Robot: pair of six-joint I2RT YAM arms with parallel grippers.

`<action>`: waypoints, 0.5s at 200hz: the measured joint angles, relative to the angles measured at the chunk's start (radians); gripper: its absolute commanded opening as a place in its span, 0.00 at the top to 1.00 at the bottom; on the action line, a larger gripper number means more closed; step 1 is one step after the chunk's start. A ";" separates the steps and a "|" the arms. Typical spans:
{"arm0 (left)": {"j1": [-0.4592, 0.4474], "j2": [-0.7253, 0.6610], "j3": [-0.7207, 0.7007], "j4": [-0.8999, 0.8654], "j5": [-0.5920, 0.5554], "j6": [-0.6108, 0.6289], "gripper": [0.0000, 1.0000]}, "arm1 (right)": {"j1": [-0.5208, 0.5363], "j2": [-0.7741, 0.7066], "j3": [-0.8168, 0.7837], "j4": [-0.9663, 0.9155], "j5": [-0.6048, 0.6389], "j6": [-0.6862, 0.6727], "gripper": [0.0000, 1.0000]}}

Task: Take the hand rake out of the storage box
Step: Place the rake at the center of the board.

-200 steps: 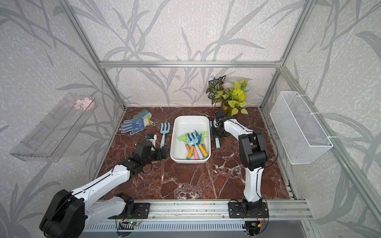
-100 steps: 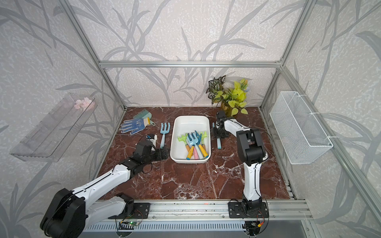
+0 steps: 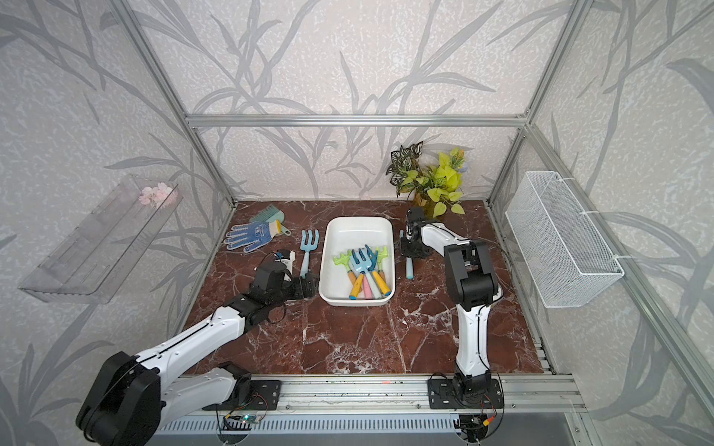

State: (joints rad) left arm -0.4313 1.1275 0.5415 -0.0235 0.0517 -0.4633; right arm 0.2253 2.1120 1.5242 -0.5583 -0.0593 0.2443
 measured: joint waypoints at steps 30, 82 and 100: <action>0.000 0.000 0.000 0.000 0.000 0.000 0.01 | -0.001 -0.066 -0.054 0.007 0.002 -0.009 0.39; 0.000 0.000 0.000 0.000 0.001 0.000 0.01 | 0.028 -0.358 -0.185 -0.006 -0.006 -0.064 0.10; 0.000 0.000 0.000 0.001 0.001 0.000 0.00 | 0.060 -0.466 -0.229 -0.016 -0.023 -0.090 0.10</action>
State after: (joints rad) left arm -0.4313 1.1275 0.5415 -0.0227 0.0528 -0.4633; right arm 0.2848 1.6459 1.2953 -0.5739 -0.0818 0.1539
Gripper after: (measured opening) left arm 0.996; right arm 0.896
